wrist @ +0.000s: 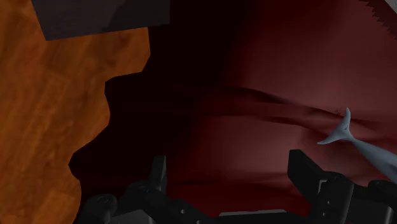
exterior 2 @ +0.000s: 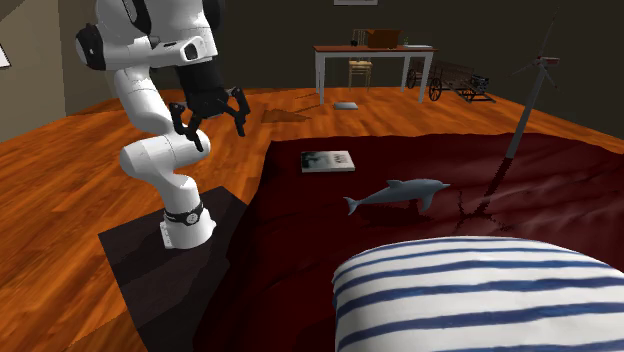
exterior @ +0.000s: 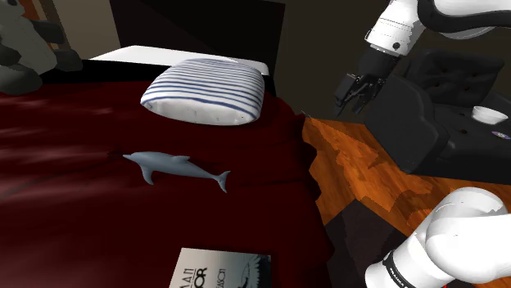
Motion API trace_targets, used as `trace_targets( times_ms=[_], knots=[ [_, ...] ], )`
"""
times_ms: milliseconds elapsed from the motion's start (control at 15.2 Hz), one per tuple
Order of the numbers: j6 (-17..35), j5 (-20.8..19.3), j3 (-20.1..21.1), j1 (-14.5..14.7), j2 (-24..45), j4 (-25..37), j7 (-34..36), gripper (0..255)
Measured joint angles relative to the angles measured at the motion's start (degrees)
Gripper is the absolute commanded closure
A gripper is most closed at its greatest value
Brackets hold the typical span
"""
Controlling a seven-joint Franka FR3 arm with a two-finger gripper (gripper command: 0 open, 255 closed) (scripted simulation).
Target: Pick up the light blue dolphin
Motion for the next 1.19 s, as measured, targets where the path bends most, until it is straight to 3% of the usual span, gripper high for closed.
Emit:
trace_targets(
  times_ms=[462,1188],
  knots=[
    [6.2,0.3,3.1,2.9,8.4,2.8,-2.1,0],
    [16.3,-2.0,10.4,7.7,28.1,13.6,-5.1,0]
  ],
)
